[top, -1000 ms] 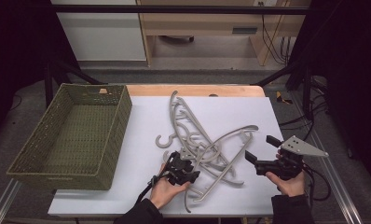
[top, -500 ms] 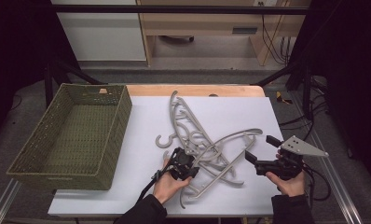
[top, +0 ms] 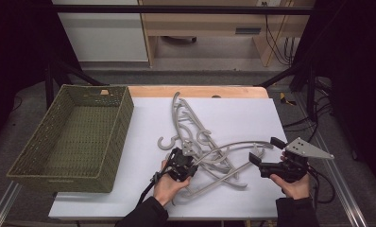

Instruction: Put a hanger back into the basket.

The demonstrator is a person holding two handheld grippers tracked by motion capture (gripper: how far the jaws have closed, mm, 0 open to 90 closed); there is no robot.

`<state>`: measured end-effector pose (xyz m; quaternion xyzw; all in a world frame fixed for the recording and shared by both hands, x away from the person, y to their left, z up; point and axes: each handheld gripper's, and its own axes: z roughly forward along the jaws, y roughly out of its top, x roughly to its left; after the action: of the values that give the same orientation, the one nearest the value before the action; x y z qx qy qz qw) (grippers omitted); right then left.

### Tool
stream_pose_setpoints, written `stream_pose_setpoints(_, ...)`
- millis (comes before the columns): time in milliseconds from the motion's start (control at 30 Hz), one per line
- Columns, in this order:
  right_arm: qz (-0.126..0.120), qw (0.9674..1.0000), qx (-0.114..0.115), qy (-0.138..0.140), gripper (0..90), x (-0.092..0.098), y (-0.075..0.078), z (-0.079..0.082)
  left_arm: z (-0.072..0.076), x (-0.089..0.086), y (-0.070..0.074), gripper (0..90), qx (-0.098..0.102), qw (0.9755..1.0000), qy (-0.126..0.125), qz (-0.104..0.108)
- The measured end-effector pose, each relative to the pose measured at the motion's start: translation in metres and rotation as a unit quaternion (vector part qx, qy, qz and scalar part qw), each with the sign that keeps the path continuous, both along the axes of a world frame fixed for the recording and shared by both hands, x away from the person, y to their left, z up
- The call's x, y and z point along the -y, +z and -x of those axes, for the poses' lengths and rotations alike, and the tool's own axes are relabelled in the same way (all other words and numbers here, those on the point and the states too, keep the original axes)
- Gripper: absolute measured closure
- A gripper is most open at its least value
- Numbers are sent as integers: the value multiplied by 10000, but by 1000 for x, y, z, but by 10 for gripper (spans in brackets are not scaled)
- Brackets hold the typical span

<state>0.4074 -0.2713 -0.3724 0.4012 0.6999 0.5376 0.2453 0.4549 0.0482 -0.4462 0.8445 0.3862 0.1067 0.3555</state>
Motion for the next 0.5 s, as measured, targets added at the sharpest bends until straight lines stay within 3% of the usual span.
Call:
stream_pose_setpoints(100,-2,10000,9,-20,17,1,0,0,2,-7,8,816,187,9998,-47,6)
stream_pose_setpoints(333,-8,10000,23,-17,19,2,1,1,9,-26,31,818,519,9981,-76,322)
stream_pose_setpoints(500,-37,10000,86,-18,19,4,4,4,11,-49,55,818,790,9959,71,439)
